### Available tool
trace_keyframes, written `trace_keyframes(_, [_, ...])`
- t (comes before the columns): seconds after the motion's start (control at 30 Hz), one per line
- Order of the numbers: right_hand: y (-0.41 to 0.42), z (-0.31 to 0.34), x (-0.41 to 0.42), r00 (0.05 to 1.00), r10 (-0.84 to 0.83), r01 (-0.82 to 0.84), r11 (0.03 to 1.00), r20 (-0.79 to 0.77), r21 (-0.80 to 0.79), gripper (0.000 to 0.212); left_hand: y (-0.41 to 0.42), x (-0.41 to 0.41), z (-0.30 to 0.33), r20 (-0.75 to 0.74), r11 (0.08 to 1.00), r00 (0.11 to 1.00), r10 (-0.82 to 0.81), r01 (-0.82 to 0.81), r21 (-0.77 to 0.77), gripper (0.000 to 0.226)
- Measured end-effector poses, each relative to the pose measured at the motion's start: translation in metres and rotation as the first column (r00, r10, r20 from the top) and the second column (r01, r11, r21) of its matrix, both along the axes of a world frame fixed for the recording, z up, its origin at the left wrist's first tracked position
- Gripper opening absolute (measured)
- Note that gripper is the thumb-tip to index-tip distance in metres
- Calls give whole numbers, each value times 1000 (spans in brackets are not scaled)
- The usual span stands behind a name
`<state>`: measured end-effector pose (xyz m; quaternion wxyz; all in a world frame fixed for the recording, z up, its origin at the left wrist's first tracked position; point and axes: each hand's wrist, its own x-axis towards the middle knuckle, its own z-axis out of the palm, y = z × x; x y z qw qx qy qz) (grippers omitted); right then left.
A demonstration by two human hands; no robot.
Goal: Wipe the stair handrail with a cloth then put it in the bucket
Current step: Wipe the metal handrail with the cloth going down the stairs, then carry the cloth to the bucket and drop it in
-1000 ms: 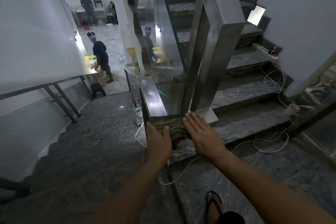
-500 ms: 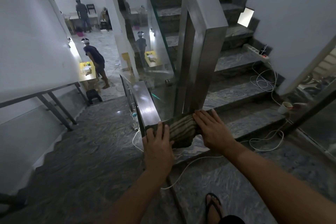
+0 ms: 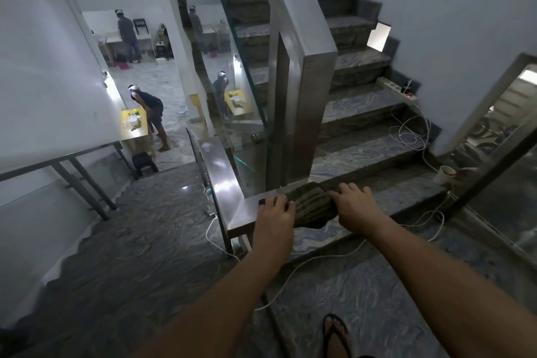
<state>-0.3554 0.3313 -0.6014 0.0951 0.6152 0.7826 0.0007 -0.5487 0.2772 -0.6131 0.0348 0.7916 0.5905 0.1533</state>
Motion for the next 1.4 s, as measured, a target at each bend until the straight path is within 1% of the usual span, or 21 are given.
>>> trace_keyframes(0.07, [-6,-9,10,999,-20,21,999,35,-26,45,2,4,0,40,998,998,-51,52,-25,27])
trace_keyframes(0.13, [-13,-16,15,998,-57,59,997,34,-48,43,1,3,1,22,984,993,-114,116,-138,22])
trace_keyframes(0.17, [-15,-7,19,997,-69,71,994,26,-84,42,2,6,1,-5,970,992,-127,123,-211,22])
trace_keyframes(0.23, [-23,10,32,994,-101,94,981,-35,-170,40,-1,14,6,-18,940,997,-72,62,-337,21])
trace_keyframes(0.27, [-20,13,36,987,-128,107,973,-93,-203,39,-5,12,5,27,923,999,-25,34,-384,21])
trace_keyframes(0.3, [-53,35,68,950,-266,228,948,-163,-221,38,-16,37,13,122,906,989,-82,125,-405,24])
trace_keyframes(0.33, [-85,55,96,890,-398,330,899,-222,-289,36,-25,63,21,181,881,972,-148,212,-423,27])
trace_keyframes(0.4, [-82,67,111,814,-465,329,863,-349,-383,28,-24,63,22,307,835,944,-119,262,-484,27])
trace_keyframes(0.47, [-70,87,117,784,-473,287,850,-401,-441,18,-16,66,31,377,817,921,-103,294,-495,25])
trace_keyframes(0.63, [-43,125,110,688,-517,237,823,-510,-516,17,4,59,39,523,741,850,-58,387,-548,23])
trace_keyframes(0.67, [-40,131,111,673,-521,240,826,-525,-511,16,7,59,41,558,725,829,-48,413,-552,25])
trace_keyframes(0.7, [-41,138,114,661,-532,258,824,-530,-505,17,10,63,44,574,715,817,-60,436,-546,35])
trace_keyframes(0.77, [-44,148,130,659,-554,309,816,-509,-488,23,15,78,54,524,717,841,-136,448,-534,58])
trace_keyframes(0.8, [-45,152,139,675,-557,325,813,-484,-483,29,19,87,58,502,726,848,-170,452,-518,60])
trace_keyframes(0.87, [-50,159,154,711,-555,335,807,-431,-487,41,28,104,69,511,737,840,-183,461,-494,51])
trace_keyframes(0.97, [-51,160,181,744,-562,371,798,-362,-475,43,46,128,84,536,738,826,-174,470,-484,35])
trace_keyframes(1.13, [-44,151,241,679,-543,386,837,-495,-388,28,88,184,104,490,712,810,-322,549,-438,31])
trace_keyframes(1.2, [-40,150,267,667,-512,379,858,-541,-345,20,106,212,107,378,722,820,-430,564,-402,45])
trace_keyframes(1.27, [-32,147,299,636,-513,398,858,-576,-325,15,123,244,110,185,741,811,-555,584,-332,62])
trace_keyframes(1.33, [-21,143,336,611,-526,432,848,-592,-307,14,140,281,115,74,727,771,-633,625,-285,64])
trace_keyframes(1.4, [-10,139,376,589,-551,477,827,-591,-296,12,156,322,125,28,710,744,-668,648,-276,59])
